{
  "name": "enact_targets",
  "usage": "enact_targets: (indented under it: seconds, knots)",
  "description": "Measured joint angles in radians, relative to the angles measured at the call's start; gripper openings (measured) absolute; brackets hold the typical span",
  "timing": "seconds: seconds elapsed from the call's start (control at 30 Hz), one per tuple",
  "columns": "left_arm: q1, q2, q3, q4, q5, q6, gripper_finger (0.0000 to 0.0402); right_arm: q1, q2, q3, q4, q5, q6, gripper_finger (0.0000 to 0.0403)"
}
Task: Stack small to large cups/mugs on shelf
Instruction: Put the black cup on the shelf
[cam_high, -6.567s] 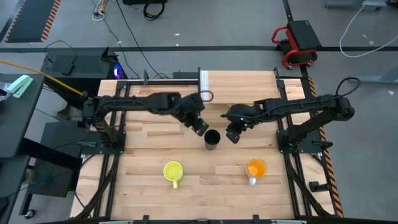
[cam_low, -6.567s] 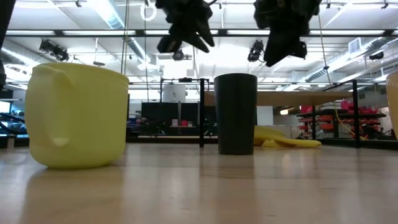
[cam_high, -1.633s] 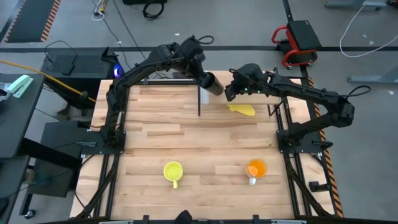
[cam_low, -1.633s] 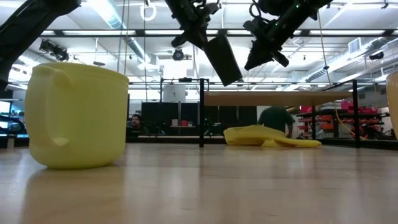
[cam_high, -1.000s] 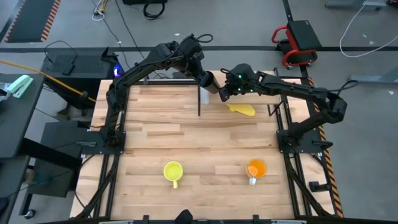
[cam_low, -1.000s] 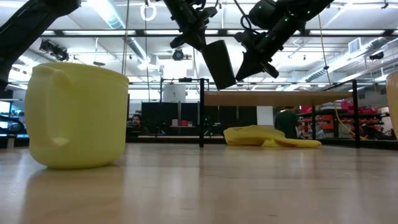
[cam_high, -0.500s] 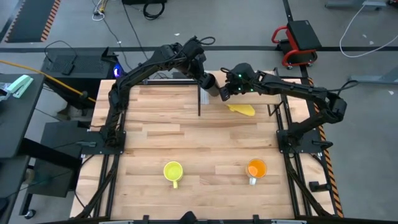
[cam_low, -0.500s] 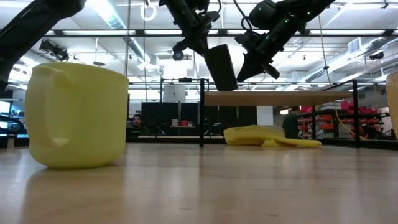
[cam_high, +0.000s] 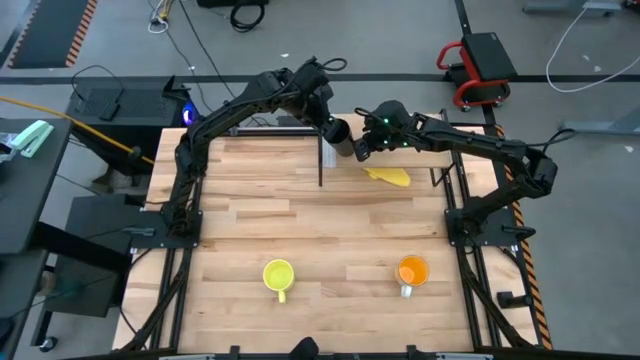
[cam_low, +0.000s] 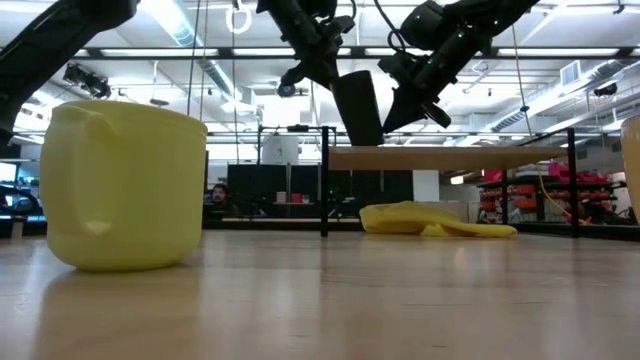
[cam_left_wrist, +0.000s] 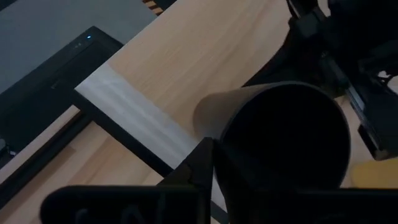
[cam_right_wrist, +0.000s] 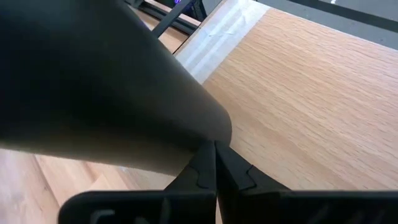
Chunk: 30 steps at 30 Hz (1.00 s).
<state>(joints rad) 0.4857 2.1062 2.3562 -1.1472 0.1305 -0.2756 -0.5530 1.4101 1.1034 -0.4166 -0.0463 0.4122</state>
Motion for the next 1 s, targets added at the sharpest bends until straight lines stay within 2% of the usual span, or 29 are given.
enact_targets:
  seconds: [0.53, 1.0]
  knots:
    - [-0.001, 0.005, -0.001, 0.066, 0.024, 0.006, 0.0047, -0.004, 0.000, 0.000, 0.000, 0.000, 0.000, 0.0000]
    - [0.024, 0.000, -0.001, 0.105, 0.019, -0.006, 0.0109, -0.025, 0.000, 0.001, -0.030, 0.004, 0.006, 0.0000]
